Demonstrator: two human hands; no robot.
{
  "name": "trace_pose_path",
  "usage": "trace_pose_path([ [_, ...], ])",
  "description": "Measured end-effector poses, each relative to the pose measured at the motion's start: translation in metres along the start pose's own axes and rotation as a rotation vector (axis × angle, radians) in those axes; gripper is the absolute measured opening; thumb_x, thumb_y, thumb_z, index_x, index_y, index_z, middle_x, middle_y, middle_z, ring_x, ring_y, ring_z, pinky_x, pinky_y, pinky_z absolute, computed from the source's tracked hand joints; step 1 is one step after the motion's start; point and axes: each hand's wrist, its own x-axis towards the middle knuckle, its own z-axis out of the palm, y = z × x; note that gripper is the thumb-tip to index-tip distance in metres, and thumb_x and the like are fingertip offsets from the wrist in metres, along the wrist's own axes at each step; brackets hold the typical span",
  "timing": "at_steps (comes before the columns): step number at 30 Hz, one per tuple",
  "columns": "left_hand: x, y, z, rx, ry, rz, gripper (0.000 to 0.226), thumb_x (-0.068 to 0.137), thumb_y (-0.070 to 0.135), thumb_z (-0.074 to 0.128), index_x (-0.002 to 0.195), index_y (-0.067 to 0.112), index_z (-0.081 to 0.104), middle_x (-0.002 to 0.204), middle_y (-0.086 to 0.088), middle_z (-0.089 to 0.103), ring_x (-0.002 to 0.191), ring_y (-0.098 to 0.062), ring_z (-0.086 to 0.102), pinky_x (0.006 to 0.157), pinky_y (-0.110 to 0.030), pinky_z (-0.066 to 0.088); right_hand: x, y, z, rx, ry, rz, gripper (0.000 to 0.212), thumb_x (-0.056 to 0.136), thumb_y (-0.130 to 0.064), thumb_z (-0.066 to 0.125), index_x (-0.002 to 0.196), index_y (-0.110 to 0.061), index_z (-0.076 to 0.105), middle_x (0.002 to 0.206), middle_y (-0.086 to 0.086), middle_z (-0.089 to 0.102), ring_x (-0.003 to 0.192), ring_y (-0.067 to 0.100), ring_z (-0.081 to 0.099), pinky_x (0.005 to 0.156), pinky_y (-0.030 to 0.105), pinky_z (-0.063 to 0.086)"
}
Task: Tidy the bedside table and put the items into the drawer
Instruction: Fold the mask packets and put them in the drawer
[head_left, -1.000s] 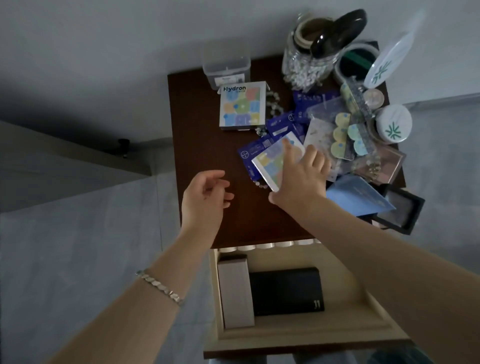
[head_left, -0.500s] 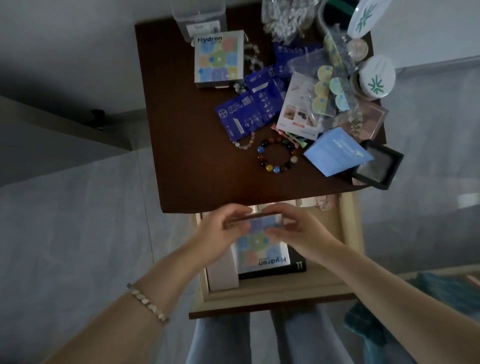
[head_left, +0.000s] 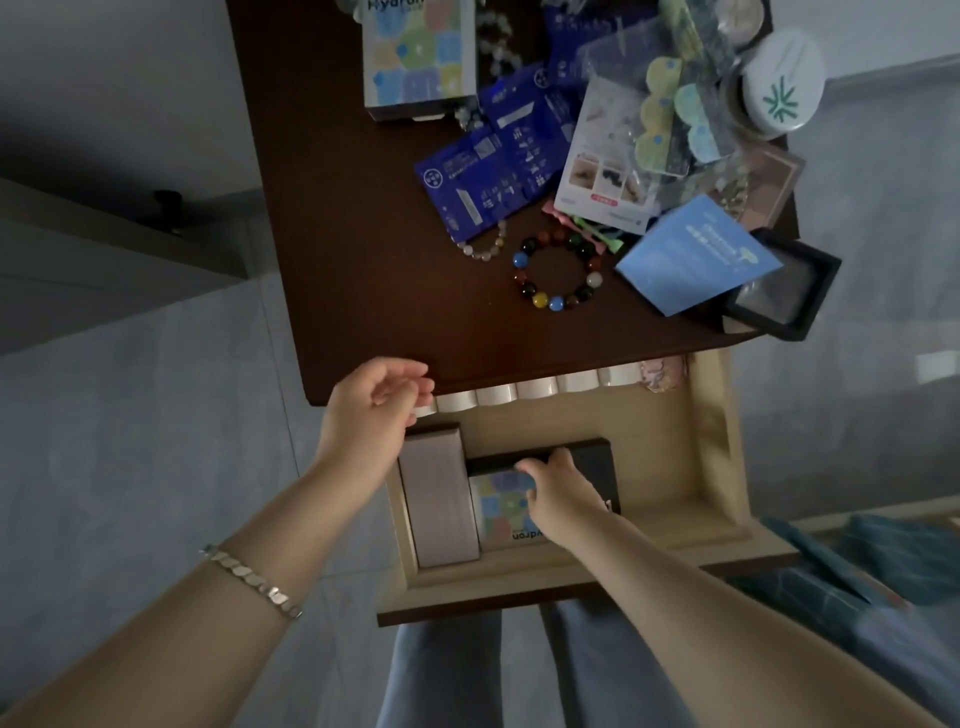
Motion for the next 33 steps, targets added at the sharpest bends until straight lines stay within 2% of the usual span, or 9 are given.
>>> trace_pose_path([
  [5, 0.006, 0.012, -0.004, -0.025, 0.021, -0.02, 0.025, 0.094, 0.007, 0.046, 0.088, 0.028, 0.058, 0.091, 0.006, 0.065, 0.087, -0.007, 0.064, 0.073, -0.022, 0.053, -0.02, -0.012, -0.049, -0.007, -0.097, -0.048, 0.036, 0.097, -0.02, 0.04, 0.133, -0.02, 0.042, 0.126, 0.004, 0.053, 0.095, 0.015, 0.058, 0.08, 0.029, 0.052],
  [10, 0.022, 0.042, -0.017, -0.076, 0.115, -0.053, 0.025, 0.094, 0.008, 0.048, 0.088, 0.029, 0.057, 0.093, 0.006, 0.066, 0.087, -0.008, 0.064, 0.078, -0.027, 0.053, -0.051, -0.089, -0.133, 0.062, 0.226, -0.371, 0.025, 0.096, -0.019, 0.044, 0.116, -0.022, 0.057, 0.109, -0.007, 0.06, 0.098, 0.008, 0.058, 0.082, 0.021, 0.045],
  [13, 0.038, 0.066, -0.027, -0.081, 0.132, -0.011, 0.022, 0.094, 0.01, 0.046, 0.09, 0.029, 0.056, 0.094, 0.005, 0.065, 0.087, -0.008, 0.064, 0.079, -0.027, 0.053, -0.056, -0.143, -0.191, 0.066, 0.536, -0.562, 0.028, 0.091, -0.015, 0.052, 0.118, -0.015, 0.056, 0.117, 0.002, 0.056, 0.108, 0.014, 0.054, 0.091, 0.027, 0.045],
  [16, 0.053, 0.086, -0.036, -0.088, 0.14, 0.039, 0.023, 0.095, 0.01, 0.046, 0.089, 0.029, 0.055, 0.094, 0.006, 0.065, 0.085, -0.005, 0.064, 0.079, -0.027, 0.053, -0.037, -0.184, -0.236, -0.117, 0.735, -0.562, 0.056, 0.084, -0.023, 0.063, 0.134, -0.015, 0.039, 0.137, 0.007, 0.036, 0.128, 0.021, 0.034, 0.104, 0.034, 0.035],
  [21, 0.073, 0.103, -0.048, -0.105, 0.168, 0.079, 0.024, 0.095, 0.009, 0.045, 0.089, 0.029, 0.055, 0.093, 0.006, 0.064, 0.084, -0.006, 0.064, 0.078, -0.024, 0.053, 0.019, -0.226, -0.276, -0.626, 0.656, -0.41, 0.108, 0.067, -0.039, 0.079, 0.146, -0.015, 0.008, 0.154, 0.016, 0.006, 0.142, 0.031, 0.007, 0.115, 0.044, 0.014],
  [24, 0.078, 0.101, -0.054, -0.11, 0.166, 0.058, 0.023, 0.095, 0.008, 0.046, 0.09, 0.028, 0.056, 0.093, 0.005, 0.064, 0.085, -0.007, 0.064, 0.078, -0.025, 0.053, 0.041, -0.231, -0.278, -0.634, 0.638, -0.324, 0.111, 0.064, -0.04, 0.08, 0.145, -0.014, 0.009, 0.152, 0.017, 0.011, 0.14, 0.033, 0.012, 0.112, 0.048, 0.016],
  [27, 0.079, 0.097, -0.058, -0.146, 0.167, 0.02, 0.023, 0.095, 0.007, 0.046, 0.091, 0.026, 0.057, 0.096, 0.002, 0.066, 0.086, -0.008, 0.065, 0.079, -0.028, 0.054, 0.043, -0.232, -0.276, -0.676, 0.683, -0.341, 0.097, 0.065, -0.035, 0.077, 0.14, -0.012, 0.022, 0.137, 0.015, 0.035, 0.126, 0.033, 0.032, 0.104, 0.046, 0.028],
  [30, 0.079, 0.101, -0.061, -0.335, 0.182, -0.059, 0.019, 0.094, 0.01, 0.048, 0.107, 0.018, 0.058, 0.1, -0.002, 0.066, 0.09, -0.013, 0.066, 0.082, -0.032, 0.054, 0.026, -0.224, -0.267, -0.324, 0.69, -0.451, 0.084, 0.066, -0.035, 0.071, 0.136, -0.017, 0.029, 0.128, 0.01, 0.043, 0.119, 0.029, 0.04, 0.101, 0.043, 0.036],
  [33, 0.075, 0.107, -0.058, -0.574, 0.015, -0.123, 0.041, 0.092, 0.023, 0.051, 0.132, 0.02, 0.043, 0.118, -0.002, 0.06, 0.107, -0.017, 0.06, 0.092, -0.039, 0.05, -0.009, -0.204, -0.237, 0.295, 0.43, -0.566, 0.074, 0.071, -0.03, 0.067, 0.134, -0.028, 0.028, 0.121, -0.001, 0.047, 0.107, 0.016, 0.051, 0.09, 0.036, 0.048],
])
